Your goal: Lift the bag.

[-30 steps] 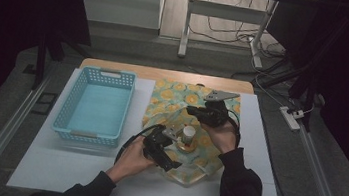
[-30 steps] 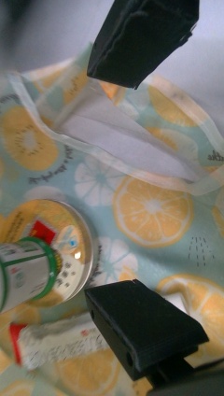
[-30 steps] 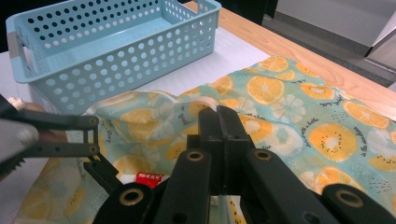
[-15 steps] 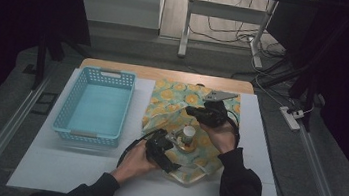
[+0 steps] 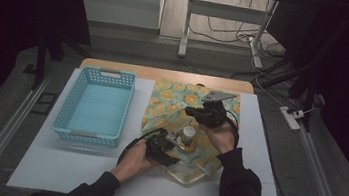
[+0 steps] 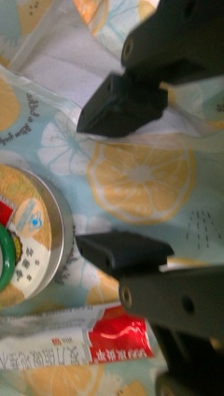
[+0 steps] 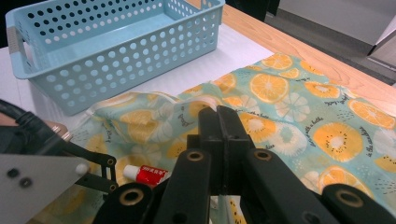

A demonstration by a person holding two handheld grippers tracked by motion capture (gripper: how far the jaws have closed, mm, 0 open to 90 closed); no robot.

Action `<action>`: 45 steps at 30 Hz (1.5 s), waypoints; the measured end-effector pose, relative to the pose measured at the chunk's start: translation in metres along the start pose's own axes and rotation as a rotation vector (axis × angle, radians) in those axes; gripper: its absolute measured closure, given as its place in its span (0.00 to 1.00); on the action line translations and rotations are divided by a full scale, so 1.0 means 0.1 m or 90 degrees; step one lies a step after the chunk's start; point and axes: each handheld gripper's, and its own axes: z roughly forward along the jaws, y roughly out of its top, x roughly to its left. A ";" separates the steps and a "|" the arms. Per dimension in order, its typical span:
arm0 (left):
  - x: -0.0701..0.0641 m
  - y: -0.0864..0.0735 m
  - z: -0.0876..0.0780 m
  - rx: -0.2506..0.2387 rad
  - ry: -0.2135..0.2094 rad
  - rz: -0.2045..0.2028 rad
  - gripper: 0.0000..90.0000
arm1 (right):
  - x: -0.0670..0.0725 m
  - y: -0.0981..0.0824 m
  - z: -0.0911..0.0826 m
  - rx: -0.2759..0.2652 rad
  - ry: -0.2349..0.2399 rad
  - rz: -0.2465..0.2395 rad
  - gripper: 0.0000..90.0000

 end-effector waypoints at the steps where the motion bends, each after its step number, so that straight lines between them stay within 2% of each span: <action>1: 0.01 0.00 0.00 -0.002 0.000 -0.006 0.57 | 0.00 0.00 0.00 0.000 0.000 0.000 1.00; 4: 0.02 0.01 -0.01 -0.002 0.006 -0.018 0.67 | 0.00 0.00 -0.01 -0.001 0.000 0.000 1.00; 8: 0.00 0.03 -0.01 0.010 0.006 -0.018 0.75 | 0.00 0.00 -0.01 0.000 0.000 0.001 1.00; 10: -0.01 0.04 -0.01 0.014 -0.001 -0.019 0.83 | 0.00 0.00 0.00 0.001 0.001 0.001 1.00; 13: 0.00 0.05 0.00 0.015 -0.030 -0.019 0.96 | 0.00 0.00 0.00 0.001 0.002 0.001 1.00; 14: 0.01 0.05 0.00 0.014 -0.035 -0.027 0.99 | 0.00 0.00 0.00 0.001 0.002 0.001 1.00; 20: 0.04 0.06 0.00 0.019 -0.049 -0.079 1.00 | -0.01 0.00 -0.01 0.003 0.003 0.002 1.00; 26: 0.03 0.05 -0.02 0.010 -0.041 -0.066 1.00 | -0.03 0.00 -0.03 0.008 0.003 0.006 1.00; 30: 0.05 0.05 -0.06 -0.004 -0.047 -0.077 1.00 | -0.03 0.01 -0.04 0.007 0.008 0.010 1.00; 37: 0.06 0.07 -0.13 -0.009 -0.055 -0.072 1.00 | -0.04 0.03 -0.09 0.003 0.012 0.012 1.00; 39: 0.06 0.07 -0.16 -0.018 -0.057 -0.077 1.00 | -0.03 0.04 -0.11 0.001 0.014 0.013 1.00; 45: 0.05 0.11 -0.27 -0.028 -0.065 -0.074 1.00 | -0.02 0.07 -0.15 -0.003 0.017 0.013 1.00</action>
